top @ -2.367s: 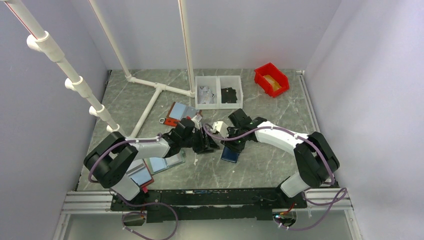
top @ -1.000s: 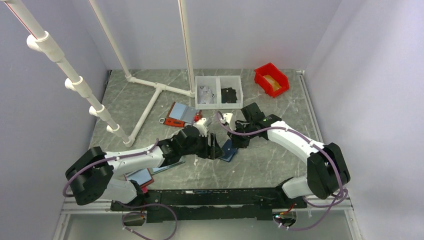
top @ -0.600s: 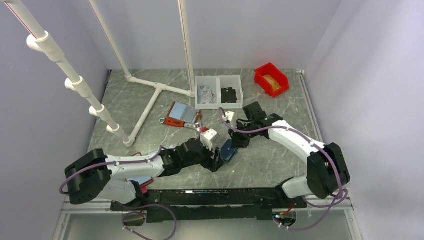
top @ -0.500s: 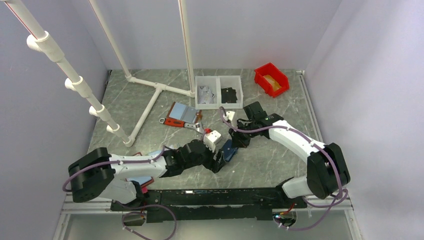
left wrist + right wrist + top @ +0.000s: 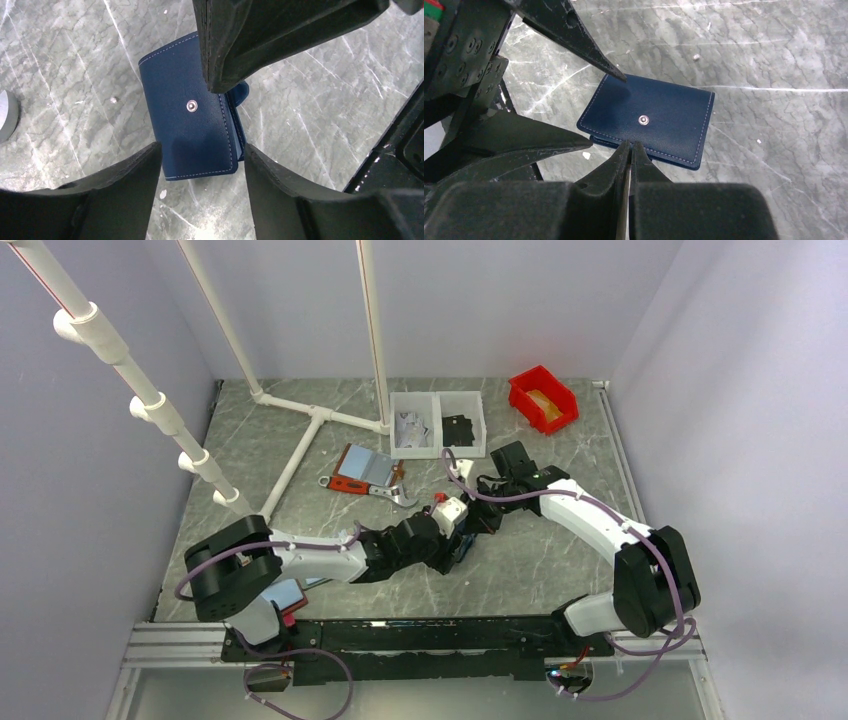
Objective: Take the credit cards out of the card holder
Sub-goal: Open the card holder at the center of the board.
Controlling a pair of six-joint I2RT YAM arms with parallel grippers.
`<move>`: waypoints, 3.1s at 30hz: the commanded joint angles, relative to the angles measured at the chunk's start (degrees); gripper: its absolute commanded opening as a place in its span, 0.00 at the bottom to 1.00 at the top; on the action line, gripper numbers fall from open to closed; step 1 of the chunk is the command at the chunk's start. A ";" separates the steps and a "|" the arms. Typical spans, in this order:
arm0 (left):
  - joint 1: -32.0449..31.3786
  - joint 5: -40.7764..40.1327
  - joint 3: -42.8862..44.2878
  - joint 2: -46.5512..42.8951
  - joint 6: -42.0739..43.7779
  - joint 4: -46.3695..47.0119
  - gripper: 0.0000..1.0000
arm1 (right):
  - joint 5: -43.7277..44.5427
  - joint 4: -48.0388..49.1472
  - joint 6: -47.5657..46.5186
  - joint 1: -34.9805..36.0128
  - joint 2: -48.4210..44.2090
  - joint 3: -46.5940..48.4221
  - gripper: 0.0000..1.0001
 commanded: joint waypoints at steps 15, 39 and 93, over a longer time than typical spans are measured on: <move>-0.21 -1.95 3.29 2.27 -3.97 0.88 0.21 | -2.27 -0.20 0.41 -0.70 -0.57 2.15 0.02; -0.16 -7.09 -14.83 -12.00 -29.73 13.03 0.00 | -0.64 -3.75 -4.65 -1.76 2.78 2.67 0.01; -0.23 -10.16 -21.84 -12.57 -42.10 9.01 0.00 | 1.15 -5.79 -4.53 -4.07 0.31 2.28 0.45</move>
